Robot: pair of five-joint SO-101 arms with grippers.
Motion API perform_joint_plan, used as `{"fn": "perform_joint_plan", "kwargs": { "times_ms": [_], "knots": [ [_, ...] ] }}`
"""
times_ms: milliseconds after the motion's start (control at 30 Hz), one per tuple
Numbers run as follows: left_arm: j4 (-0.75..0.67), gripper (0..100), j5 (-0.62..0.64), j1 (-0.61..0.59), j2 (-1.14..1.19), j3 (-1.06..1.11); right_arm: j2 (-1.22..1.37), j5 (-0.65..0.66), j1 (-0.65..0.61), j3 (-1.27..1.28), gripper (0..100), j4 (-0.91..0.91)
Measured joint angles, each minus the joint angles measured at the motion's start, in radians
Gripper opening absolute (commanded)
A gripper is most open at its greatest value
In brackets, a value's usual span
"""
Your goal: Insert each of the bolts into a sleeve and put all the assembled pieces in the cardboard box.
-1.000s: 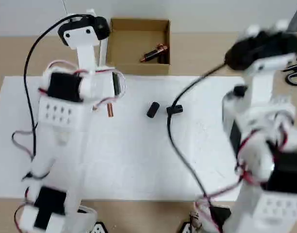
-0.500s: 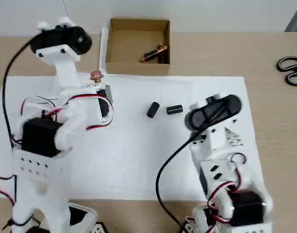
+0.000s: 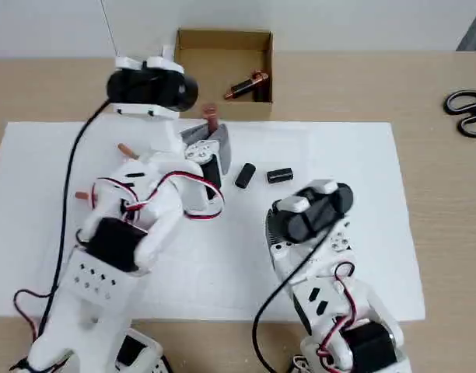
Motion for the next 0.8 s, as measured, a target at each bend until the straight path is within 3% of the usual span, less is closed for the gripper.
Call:
{"fn": "perform_joint_plan", "kwargs": {
  "times_ms": [200,500,800],
  "knots": [
    [-0.075,0,0.002,0.037,0.0,0.055,-0.077,-0.138,-0.048,0.054,0.5,-0.02],
    [-0.08,0,0.002,0.153,0.0,0.055,-0.12,-0.153,-0.052,0.226,0.5,-0.17],
    [-0.015,0,0.031,0.219,0.0,0.06,-0.12,-0.153,-0.052,0.238,0.5,-0.183]
  ]
}}
